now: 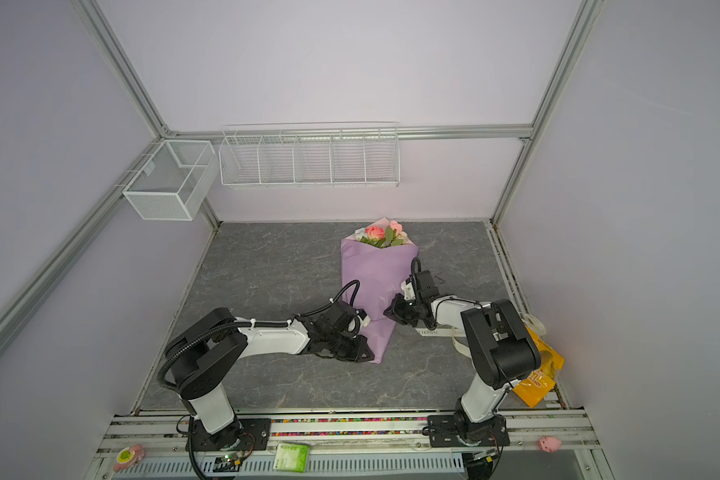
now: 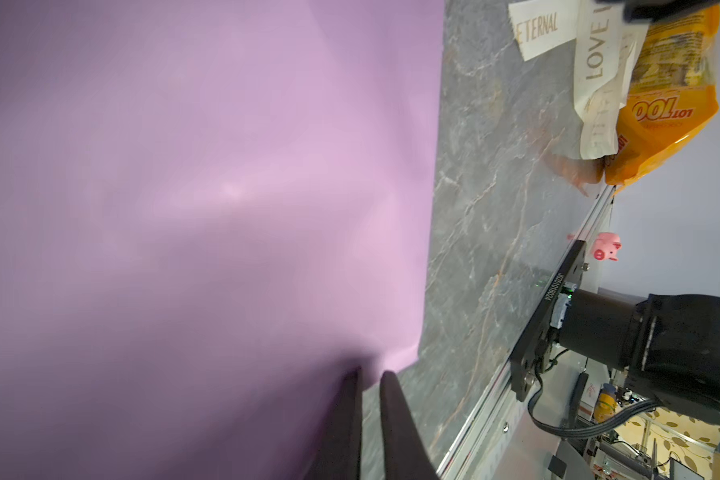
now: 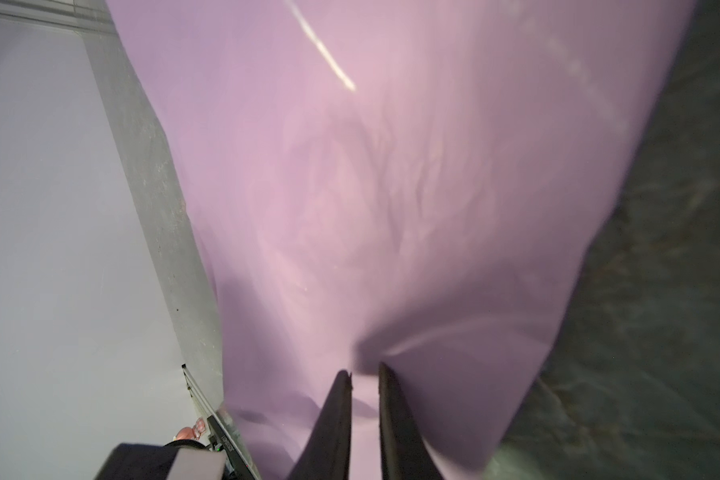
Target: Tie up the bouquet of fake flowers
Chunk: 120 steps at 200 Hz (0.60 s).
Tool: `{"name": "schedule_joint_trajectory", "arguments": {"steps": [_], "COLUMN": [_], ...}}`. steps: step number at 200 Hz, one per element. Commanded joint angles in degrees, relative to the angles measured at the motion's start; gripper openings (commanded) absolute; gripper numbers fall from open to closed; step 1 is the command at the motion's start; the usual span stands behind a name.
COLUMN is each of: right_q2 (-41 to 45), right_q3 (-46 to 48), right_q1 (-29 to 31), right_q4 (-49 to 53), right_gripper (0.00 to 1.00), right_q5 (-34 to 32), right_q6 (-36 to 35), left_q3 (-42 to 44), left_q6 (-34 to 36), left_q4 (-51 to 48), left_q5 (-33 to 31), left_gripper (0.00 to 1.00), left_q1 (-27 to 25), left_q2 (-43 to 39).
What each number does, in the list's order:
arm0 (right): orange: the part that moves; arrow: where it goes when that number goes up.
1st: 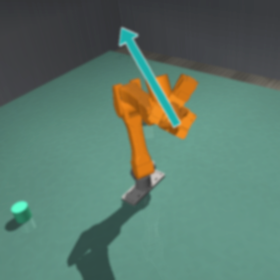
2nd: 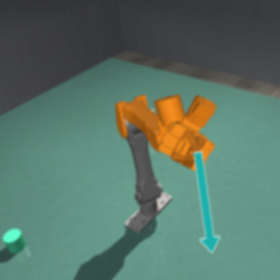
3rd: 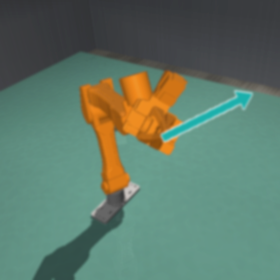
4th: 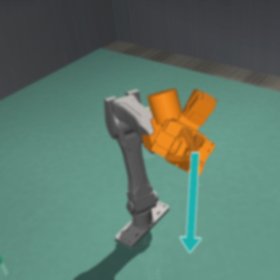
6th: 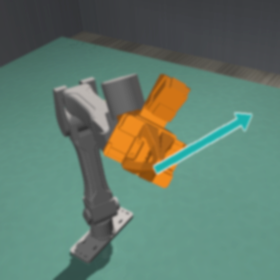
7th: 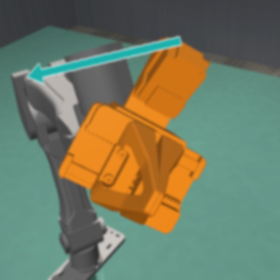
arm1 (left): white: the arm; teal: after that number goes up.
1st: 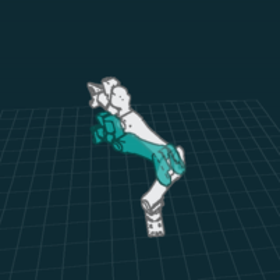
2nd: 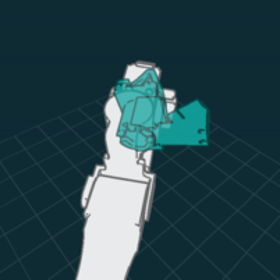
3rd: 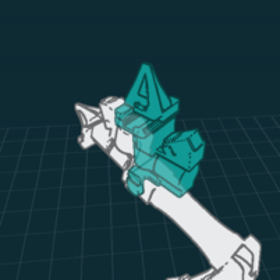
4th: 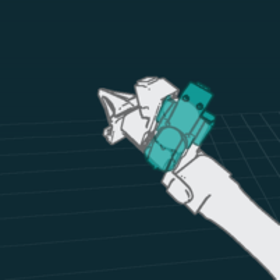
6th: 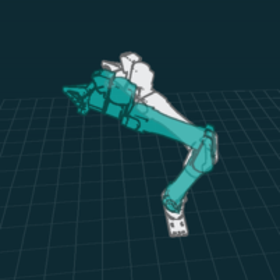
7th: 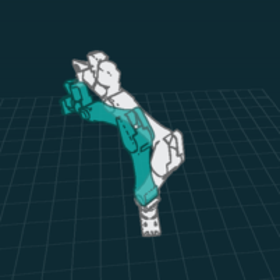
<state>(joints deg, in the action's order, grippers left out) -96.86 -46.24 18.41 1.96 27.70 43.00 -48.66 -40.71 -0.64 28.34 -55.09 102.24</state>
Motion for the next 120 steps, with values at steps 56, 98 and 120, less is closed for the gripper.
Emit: {"name": "schedule_joint_trajectory", "arguments": {"steps": [56, 98, 120], "right_q2": [-7.61, -14.67, -18.30], "right_q3": [-12.83, -15.21, -18.69], "right_q1": [-5.92, -10.15, -11.20], "right_q4": [1.54, 0.15, 2.17], "right_gripper": [0.19, 0.19, 0.24], "right_q5": [1.79, 1.86, 4.88], "right_q6": [-4.31, -5.69, -7.85], "left_q3": [2.26, 3.04, 4.04], "left_q6": [-1.42, 0.10, 0.00], "left_q4": [1.60, -0.23, 0.64], "left_q5": [-1.75, -2.98, -2.99], "left_gripper": [0.11, 0.10, 0.09], "left_q1": [-0.02, 0.07, 0.21], "left_q2": [2.66, 2.44, 2.90]}}
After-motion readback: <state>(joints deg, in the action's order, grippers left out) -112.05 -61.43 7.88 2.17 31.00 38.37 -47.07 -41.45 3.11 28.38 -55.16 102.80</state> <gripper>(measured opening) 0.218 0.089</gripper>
